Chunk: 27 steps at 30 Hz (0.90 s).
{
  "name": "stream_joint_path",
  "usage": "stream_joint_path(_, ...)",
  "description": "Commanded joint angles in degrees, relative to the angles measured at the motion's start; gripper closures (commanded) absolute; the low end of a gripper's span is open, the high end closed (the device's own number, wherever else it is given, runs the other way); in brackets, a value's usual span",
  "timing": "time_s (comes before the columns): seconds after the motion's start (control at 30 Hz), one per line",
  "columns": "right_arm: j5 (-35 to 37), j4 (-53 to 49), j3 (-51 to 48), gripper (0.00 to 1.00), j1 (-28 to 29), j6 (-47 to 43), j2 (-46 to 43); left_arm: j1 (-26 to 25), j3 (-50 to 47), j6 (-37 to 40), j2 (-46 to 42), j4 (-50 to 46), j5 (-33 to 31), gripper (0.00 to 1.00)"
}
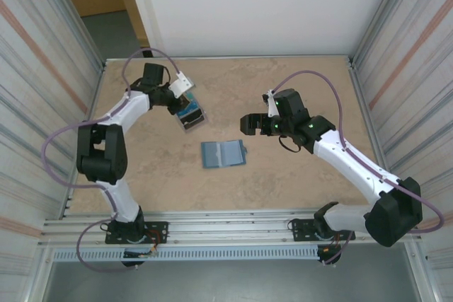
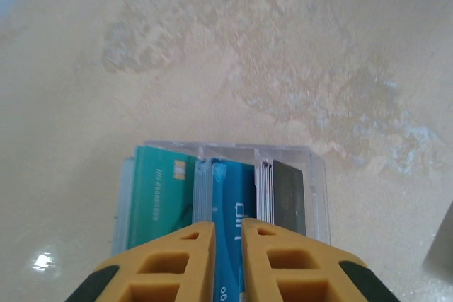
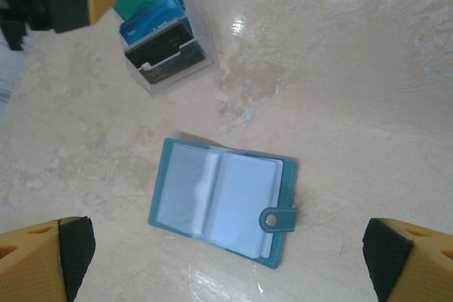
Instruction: Take the credit cards out of the card holder
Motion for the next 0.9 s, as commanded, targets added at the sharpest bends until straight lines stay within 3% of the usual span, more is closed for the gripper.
stream_joint_path(0.0, 2.11, -0.96, 0.59, 0.01, -0.57, 0.67, -2.22, 0.39, -1.5, -3.49, -6.55, 2.3, 1.31, 0.82)
stream_joint_path(0.17, 3.02, -1.46, -0.4, 0.01, -2.06, 0.86, -4.4, 0.37, -6.52, -10.81, -13.52, 8.02, -4.74, 0.82)
stream_joint_path(0.27, 4.09, -2.31, -0.92, 0.01, -3.31, 0.75, -6.2, -0.36, -10.33, -14.32, -18.29, 10.26, -9.75, 0.73)
stream_joint_path(0.5, 10.51, -5.61, -2.22, 0.01, -5.79, -0.12, -11.56, -1.11, -18.7, -23.31, -28.9, 10.38, -23.2, 0.37)
stream_joint_path(0.6, 13.76, -6.98, -2.84, 0.01, -6.85, -0.57, -13.91, -1.09, -22.09, -27.31, -33.76, 9.75, -28.42, 0.16)
stream_joint_path(0.77, 19.33, -7.37, -5.29, 0.01, -9.03, -1.86, -17.92, -1.05, -27.58, -34.18, -40.34, 7.43, -38.47, 0.02)
stream_joint_path(0.87, 24.59, -6.44, -7.63, 0.01, -10.16, -3.43, -19.57, -0.74, -33.33, -36.73, -44.08, 10.84, -42.67, 0.01)
